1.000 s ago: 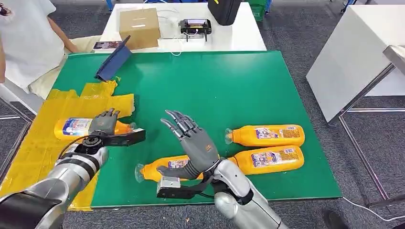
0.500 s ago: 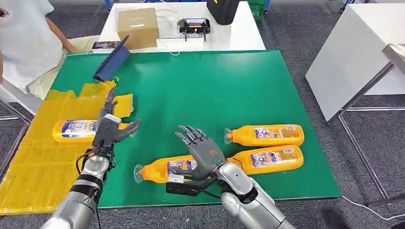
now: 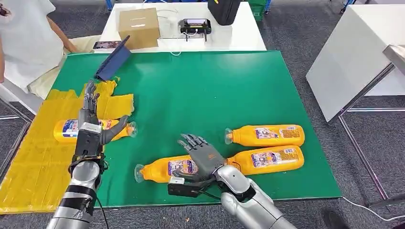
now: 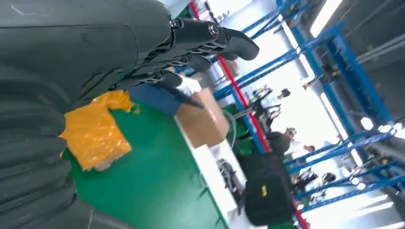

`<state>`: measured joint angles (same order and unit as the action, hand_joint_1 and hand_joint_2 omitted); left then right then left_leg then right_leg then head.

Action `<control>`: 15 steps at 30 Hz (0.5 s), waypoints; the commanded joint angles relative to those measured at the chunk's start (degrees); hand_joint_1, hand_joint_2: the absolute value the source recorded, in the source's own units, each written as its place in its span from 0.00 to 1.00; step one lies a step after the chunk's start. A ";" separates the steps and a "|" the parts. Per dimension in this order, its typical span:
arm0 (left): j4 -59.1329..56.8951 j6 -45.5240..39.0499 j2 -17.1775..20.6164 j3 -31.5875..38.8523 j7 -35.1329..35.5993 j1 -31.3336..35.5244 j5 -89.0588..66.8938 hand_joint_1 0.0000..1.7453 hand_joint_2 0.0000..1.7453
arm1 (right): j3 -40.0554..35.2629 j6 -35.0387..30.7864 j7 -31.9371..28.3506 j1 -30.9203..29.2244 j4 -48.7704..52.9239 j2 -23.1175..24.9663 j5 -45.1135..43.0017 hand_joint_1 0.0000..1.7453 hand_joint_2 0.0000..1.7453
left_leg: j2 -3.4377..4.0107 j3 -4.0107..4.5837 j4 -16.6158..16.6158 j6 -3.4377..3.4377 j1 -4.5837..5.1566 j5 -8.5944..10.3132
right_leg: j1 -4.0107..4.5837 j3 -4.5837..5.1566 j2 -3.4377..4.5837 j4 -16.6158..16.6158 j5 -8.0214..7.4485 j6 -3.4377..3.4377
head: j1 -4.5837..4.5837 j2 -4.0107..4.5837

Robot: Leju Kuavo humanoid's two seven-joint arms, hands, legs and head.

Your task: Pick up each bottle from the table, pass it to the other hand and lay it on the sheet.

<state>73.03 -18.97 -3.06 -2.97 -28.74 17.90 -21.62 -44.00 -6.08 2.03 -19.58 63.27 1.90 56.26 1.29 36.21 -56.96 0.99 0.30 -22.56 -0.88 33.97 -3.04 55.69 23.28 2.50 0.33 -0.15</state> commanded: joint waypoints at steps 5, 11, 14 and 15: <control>7.94 0.21 -1.34 -9.29 0.22 -2.86 2.11 0.00 1.00 | -3.21 0.65 1.65 -6.80 -18.92 4.70 -0.08 0.00 0.00 | -0.06 -0.26 -0.02 -0.09 -0.09 -0.14 | 0.05 -0.28 0.24 -0.04 0.10 -0.10 | 0.00 0.00; 6.76 0.07 -1.30 -11.99 0.77 -1.94 3.30 0.00 1.00 | -2.27 -0.06 3.01 -8.79 -26.29 6.37 -0.56 0.00 1.00 | -0.09 -0.33 0.03 -0.09 -0.10 -0.10 | 0.05 -0.32 0.23 -0.07 0.08 -0.11 | -0.02 0.00; 6.64 -0.03 -1.25 -12.17 0.80 -1.94 3.36 0.00 1.00 | -2.00 -0.07 3.04 -8.75 -26.92 6.47 -0.75 0.00 1.00 | -0.05 -0.36 0.03 -0.07 -0.07 -0.06 | 0.03 -0.31 0.14 -0.07 0.06 -0.08 | -0.02 0.00; 6.62 -0.03 -1.22 -12.16 0.80 -1.97 3.36 0.00 1.00 | -2.00 -0.05 3.04 -8.67 -27.01 6.39 -0.76 0.00 1.00 | -0.08 -0.41 0.02 -0.09 -0.10 -0.08 | 0.05 -0.38 0.17 -0.07 0.08 -0.11 | -0.02 0.00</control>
<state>81.18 -19.02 -4.42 -12.20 -28.48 14.44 -18.62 -45.09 -6.14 4.74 -26.02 46.70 7.41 55.87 1.40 36.00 -56.95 0.98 0.29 -22.57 -0.87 33.87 -2.99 55.67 23.27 2.48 0.31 -0.15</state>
